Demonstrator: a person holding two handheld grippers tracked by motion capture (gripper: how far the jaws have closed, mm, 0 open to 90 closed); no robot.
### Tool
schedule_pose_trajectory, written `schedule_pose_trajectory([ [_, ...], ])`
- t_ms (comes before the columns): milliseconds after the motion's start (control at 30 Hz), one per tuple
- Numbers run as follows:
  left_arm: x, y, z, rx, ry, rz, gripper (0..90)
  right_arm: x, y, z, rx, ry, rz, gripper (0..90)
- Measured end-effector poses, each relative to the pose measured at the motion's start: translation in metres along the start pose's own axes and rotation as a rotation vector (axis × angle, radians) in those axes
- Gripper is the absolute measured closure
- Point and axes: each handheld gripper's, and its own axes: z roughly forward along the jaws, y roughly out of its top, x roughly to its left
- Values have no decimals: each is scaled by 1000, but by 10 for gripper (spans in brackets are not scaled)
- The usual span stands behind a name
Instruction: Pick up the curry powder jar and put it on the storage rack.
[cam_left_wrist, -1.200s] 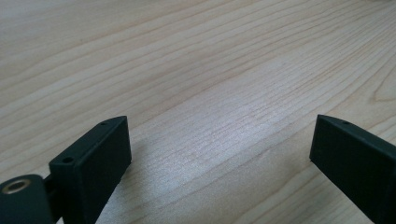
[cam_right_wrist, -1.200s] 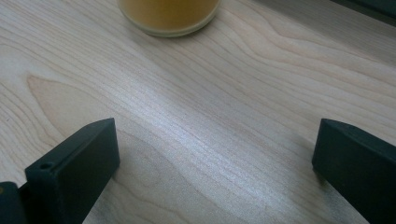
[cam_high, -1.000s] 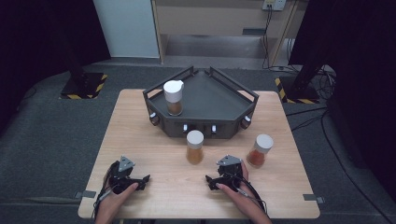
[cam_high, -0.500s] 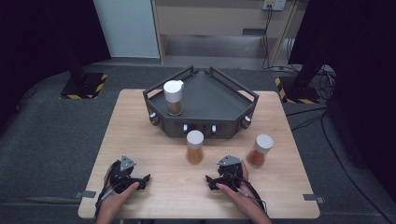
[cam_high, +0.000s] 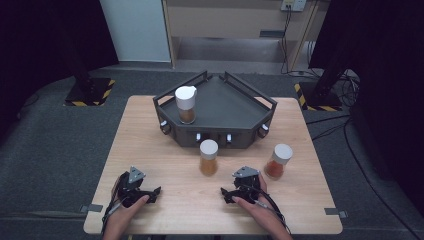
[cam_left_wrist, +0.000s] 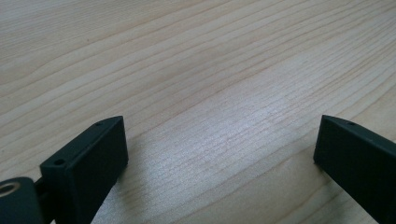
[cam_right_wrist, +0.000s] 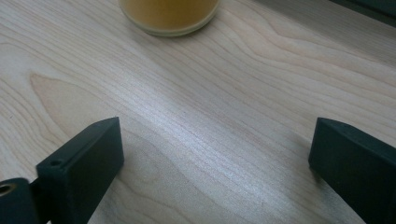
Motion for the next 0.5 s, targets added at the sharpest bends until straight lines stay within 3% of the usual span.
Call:
schedule_pose_trajectory([
  [167,0,1,0,3,3,-5,0,-11,5,-3,15,50,10,49],
  [500,-1,1,0,4,6,-6,0,-3,25,-15,-7,43,-26,56],
])
